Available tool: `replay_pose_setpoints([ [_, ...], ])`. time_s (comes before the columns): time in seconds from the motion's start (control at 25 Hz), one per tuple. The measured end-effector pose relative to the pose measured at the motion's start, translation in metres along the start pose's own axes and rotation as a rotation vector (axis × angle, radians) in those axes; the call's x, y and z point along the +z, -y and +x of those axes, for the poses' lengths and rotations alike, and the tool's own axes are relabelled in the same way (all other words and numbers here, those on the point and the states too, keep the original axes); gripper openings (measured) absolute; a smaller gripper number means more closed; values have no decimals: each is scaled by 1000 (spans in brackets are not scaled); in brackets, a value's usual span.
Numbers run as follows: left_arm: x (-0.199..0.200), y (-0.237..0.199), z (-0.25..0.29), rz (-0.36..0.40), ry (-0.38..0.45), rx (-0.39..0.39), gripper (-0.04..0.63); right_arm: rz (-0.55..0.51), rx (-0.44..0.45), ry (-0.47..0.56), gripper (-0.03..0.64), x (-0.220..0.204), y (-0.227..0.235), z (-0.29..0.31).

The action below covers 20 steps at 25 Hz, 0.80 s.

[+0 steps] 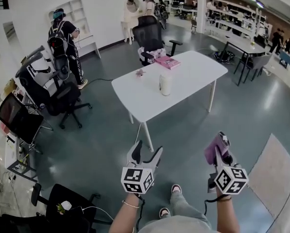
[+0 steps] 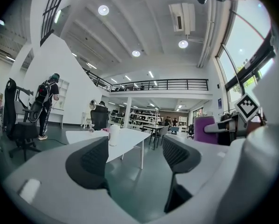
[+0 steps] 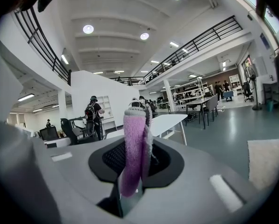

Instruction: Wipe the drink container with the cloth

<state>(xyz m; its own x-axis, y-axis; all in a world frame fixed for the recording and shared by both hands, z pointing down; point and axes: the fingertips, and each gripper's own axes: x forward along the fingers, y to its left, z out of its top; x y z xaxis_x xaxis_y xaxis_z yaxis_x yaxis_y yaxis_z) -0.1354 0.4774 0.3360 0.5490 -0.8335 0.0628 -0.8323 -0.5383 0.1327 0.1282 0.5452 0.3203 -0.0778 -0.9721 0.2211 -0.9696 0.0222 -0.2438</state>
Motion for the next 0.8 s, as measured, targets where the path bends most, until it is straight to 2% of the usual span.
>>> replay_pose_setpoints([
  [0.28, 1, -24, 46, -7, 4, 10, 356, 13, 36, -2, 80, 10, 3, 59],
  [0.8, 23, -74, 195, -7, 9, 89, 356, 7, 99, -36, 81, 60, 52, 220],
])
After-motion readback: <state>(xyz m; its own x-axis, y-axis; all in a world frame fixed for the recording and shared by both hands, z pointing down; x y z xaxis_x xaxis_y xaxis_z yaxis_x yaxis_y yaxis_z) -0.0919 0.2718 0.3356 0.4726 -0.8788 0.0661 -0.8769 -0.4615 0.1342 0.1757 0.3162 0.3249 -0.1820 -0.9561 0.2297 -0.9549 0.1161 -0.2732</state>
